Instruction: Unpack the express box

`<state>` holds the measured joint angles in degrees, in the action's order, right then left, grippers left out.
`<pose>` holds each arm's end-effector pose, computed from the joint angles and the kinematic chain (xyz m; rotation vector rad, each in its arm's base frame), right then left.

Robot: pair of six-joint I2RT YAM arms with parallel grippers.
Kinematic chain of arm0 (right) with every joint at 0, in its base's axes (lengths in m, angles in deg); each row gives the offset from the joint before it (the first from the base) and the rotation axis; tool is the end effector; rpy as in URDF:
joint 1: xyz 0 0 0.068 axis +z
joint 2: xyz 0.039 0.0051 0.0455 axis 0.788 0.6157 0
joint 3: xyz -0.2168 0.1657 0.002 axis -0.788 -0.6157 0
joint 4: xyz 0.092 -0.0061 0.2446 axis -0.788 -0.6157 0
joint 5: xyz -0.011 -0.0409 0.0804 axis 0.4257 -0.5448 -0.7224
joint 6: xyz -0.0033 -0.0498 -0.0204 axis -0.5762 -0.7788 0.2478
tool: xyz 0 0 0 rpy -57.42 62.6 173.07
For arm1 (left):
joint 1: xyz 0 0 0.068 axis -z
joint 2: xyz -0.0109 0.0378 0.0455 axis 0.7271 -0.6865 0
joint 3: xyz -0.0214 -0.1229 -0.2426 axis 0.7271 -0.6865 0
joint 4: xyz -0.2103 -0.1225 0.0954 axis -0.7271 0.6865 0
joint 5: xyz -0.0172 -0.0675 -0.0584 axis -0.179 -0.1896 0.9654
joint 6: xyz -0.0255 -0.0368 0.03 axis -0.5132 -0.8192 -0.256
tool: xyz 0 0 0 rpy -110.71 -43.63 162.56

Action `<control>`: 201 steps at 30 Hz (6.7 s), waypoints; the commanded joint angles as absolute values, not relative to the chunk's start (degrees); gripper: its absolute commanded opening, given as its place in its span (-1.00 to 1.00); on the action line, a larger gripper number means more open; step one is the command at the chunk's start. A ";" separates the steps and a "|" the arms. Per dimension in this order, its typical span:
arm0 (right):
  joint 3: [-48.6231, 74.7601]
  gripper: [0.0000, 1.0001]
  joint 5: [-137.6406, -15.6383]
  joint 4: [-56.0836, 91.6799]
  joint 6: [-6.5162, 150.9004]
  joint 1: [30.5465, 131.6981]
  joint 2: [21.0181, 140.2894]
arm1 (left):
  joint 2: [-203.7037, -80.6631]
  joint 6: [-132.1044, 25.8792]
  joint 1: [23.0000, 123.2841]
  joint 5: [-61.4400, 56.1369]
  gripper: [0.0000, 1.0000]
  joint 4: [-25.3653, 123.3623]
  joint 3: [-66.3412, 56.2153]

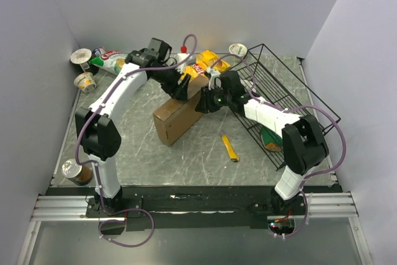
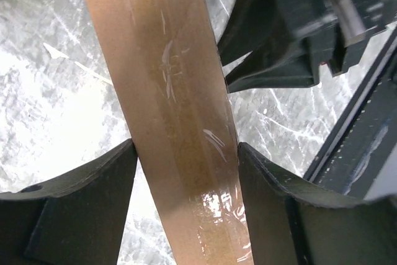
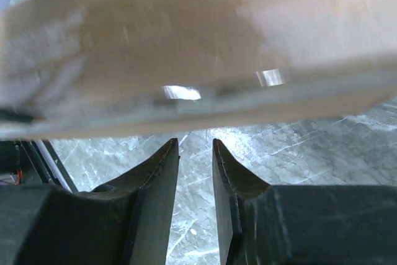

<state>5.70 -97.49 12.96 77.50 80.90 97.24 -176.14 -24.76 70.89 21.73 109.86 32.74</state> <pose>0.3285 0.2007 0.2471 -0.6184 2.1648 0.9393 0.3629 -0.1844 0.3369 1.0796 2.2856 -0.7829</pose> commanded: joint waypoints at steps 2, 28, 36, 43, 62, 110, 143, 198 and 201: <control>8.63 -0.28 -96.07 13.56 75.93 81.88 98.19 | -175.58 -25.36 68.18 32.06 0.20 110.78 34.92; 10.21 -0.21 -96.58 2.24 56.26 84.43 93.98 | -170.58 -27.38 56.31 39.54 0.85 97.95 26.39; 17.14 -0.21 -99.76 -6.40 47.10 80.48 89.84 | -166.09 -30.02 56.22 41.56 0.87 92.59 17.97; 21.45 -0.15 -96.43 0.28 50.87 83.45 96.95 | -166.88 -30.80 57.89 39.89 0.87 89.78 12.68; 23.48 -0.29 -84.03 4.77 58.08 86.18 103.28 | -163.54 -35.46 43.92 16.77 0.67 82.05 0.65; 21.11 -0.17 -87.89 -0.50 55.10 85.83 103.11 | -157.93 -33.26 51.39 32.37 0.65 89.45 -8.59; 19.96 -1.00 -85.43 1.25 53.51 93.04 110.49 | -179.71 -42.15 46.82 28.55 -0.29 82.57 6.26; 16.80 -1.00 -85.70 -0.50 52.81 92.95 110.40 | -190.35 -30.90 42.78 38.30 -0.12 93.46 8.20; 16.80 -1.00 -85.96 -0.42 52.90 92.86 110.32 | -191.40 -30.28 42.78 40.06 -0.10 95.22 8.72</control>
<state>18.01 -85.77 0.68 53.50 92.73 109.87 -188.49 -31.69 41.69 32.66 89.17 8.33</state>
